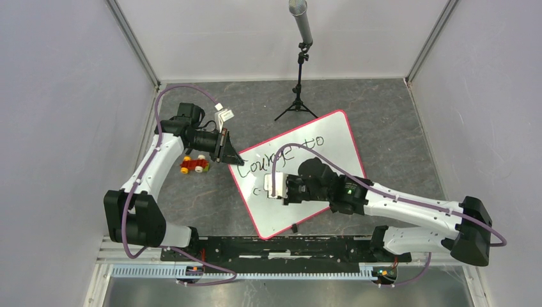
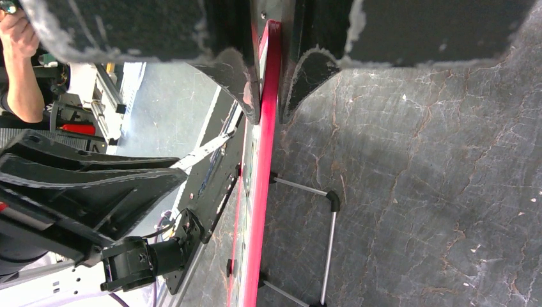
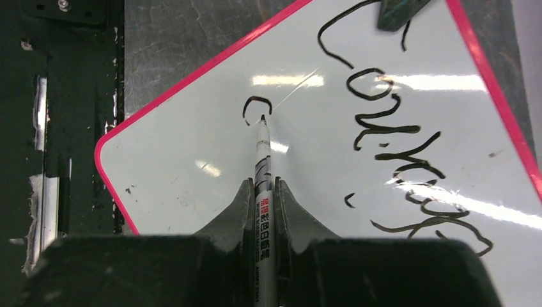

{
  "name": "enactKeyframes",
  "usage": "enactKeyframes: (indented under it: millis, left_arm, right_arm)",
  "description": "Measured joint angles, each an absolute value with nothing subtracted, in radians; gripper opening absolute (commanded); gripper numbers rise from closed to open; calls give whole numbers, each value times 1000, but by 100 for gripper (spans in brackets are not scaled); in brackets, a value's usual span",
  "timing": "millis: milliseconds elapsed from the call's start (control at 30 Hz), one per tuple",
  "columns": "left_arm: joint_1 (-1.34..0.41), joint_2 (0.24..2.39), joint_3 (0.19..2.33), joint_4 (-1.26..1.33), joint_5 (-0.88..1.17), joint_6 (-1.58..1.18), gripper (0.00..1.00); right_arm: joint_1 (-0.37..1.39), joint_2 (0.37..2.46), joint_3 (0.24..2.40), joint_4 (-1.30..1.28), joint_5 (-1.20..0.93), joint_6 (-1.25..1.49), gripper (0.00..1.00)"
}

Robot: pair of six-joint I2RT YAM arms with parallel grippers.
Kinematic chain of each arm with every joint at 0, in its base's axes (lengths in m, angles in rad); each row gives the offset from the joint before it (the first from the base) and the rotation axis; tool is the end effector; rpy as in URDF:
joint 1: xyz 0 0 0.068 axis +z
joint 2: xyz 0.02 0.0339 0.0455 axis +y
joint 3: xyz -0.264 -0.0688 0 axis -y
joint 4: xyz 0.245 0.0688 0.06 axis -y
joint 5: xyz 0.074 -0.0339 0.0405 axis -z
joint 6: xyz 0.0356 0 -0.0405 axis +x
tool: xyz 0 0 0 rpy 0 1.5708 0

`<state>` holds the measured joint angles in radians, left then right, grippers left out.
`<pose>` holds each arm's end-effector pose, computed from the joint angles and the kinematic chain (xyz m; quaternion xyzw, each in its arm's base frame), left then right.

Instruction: Write a sentence on the whiteboard

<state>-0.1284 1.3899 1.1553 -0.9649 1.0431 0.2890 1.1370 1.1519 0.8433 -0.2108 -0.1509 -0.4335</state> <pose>0.2520 -0.0636 0.2889 0.2665 0.8146 -0.4752 0.1988 0.1040 0.2373 0.2832 -0.6365 0.5832 0.2336 0.4473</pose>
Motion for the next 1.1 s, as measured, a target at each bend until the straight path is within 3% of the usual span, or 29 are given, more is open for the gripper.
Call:
enactKeyframes:
  millis: [467,1100]
  left_arm:
    - [-128,1386,1154,-965,1042,289,2]
    - [-128,1385,1151,-962,1041,289,2]
  right_arm:
    - [1110,1207,908,-201,-69,-439,0]
    - [1102,1168,818,-188,-165,-425,0]
